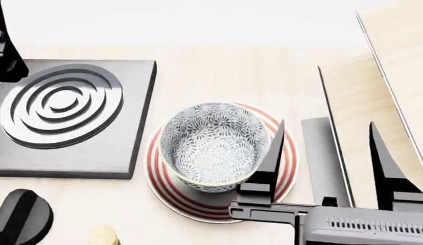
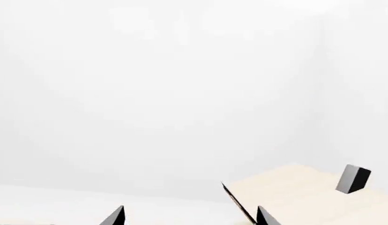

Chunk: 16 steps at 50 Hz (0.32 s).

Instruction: Pick up the akita bowl and put it on the plate.

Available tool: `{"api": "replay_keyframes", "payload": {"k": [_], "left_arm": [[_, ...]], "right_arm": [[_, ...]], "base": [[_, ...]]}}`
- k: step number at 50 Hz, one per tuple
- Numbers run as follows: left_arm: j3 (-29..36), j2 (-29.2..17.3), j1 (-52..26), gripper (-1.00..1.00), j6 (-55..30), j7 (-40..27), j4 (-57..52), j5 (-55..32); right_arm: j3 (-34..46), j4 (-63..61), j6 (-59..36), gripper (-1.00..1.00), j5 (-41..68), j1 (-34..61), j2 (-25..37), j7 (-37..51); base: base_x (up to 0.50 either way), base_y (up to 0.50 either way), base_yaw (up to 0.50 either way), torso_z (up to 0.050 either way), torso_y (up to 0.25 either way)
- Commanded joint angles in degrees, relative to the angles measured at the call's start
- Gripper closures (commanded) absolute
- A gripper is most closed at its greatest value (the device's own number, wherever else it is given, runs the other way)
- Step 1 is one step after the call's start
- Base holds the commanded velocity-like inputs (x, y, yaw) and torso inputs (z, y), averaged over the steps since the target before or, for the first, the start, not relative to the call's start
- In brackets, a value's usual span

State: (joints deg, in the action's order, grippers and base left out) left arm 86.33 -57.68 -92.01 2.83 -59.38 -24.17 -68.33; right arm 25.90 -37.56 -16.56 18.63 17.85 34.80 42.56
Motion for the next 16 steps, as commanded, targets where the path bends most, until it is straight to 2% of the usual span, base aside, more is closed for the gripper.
{"api": "replay_keyframes", "payload": {"k": [1, 16], "left_arm": [[0.0, -5.1, 0.9, -1.0, 0.8, -3.3, -7.6, 3.1], [1.1, -12.4, 4.0, -1.0, 2.5, -8.2, -20.3, 11.7]], "right_arm": [[-2.1, -8.4, -4.6, -1.0, -0.2, 0.4, 2.7, 3.1], [-7.4, -14.5, -5.2, -1.0, 1.9, -1.4, 5.7, 5.7]], "base": [[0.0, 0.0, 0.0, 0.0, 0.0], [0.0, 0.0, 0.0, 0.0, 0.0]]}}
